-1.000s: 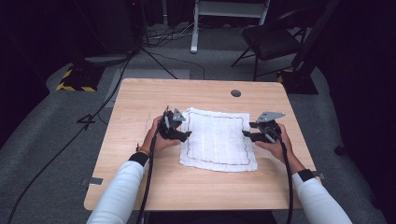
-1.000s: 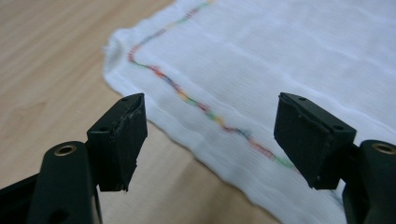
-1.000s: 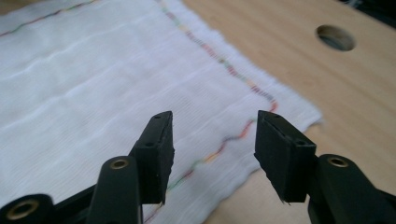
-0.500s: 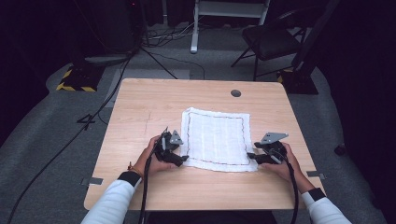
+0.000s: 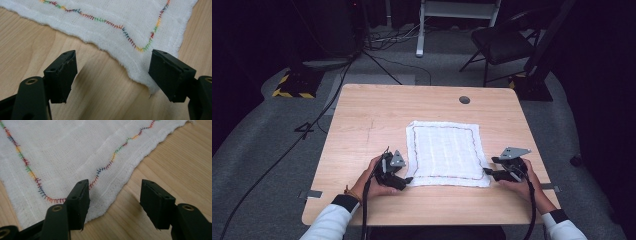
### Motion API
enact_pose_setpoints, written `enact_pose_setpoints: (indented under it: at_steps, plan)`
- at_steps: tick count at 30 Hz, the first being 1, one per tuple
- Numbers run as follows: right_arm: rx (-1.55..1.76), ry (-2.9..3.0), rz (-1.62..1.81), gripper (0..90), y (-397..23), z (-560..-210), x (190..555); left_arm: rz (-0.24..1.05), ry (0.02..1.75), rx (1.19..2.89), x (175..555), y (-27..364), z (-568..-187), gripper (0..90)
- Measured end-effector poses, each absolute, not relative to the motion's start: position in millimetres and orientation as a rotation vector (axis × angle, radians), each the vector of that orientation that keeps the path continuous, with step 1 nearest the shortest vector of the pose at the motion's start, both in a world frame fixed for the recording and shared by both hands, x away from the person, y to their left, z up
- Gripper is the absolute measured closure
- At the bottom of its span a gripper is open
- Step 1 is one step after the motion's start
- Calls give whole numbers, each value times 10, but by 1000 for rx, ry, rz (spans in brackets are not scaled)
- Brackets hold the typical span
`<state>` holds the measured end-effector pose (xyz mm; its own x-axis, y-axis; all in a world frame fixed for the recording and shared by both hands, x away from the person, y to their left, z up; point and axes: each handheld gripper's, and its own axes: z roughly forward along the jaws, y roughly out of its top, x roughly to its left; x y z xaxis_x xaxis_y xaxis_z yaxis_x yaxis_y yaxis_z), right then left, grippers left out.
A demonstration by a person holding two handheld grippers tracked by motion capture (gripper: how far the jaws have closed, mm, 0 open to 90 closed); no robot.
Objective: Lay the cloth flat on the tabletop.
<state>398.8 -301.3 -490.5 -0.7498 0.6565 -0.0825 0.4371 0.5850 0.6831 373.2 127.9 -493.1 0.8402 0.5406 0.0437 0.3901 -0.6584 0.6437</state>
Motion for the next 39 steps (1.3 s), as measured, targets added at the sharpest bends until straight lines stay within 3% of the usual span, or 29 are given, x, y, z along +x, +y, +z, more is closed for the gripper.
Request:
enact_pose_setpoints:
  at_steps: [6, 22, 39]
  plan:
    - [850, 2488, 918, 395, -2984, -4870, 3934, 327, 674, 2354, 3716, 1340, -4867, 188]
    - [731, 2485, 1073, 382, -2586, -4653, 3886, 376, 769, 2263, 3914, 1537, -4740, 187]
    - [503, 2588, 1136, 424, -1712, -4641, 3897, 474, 882, 2200, 4508, 1542, -4681, 207]
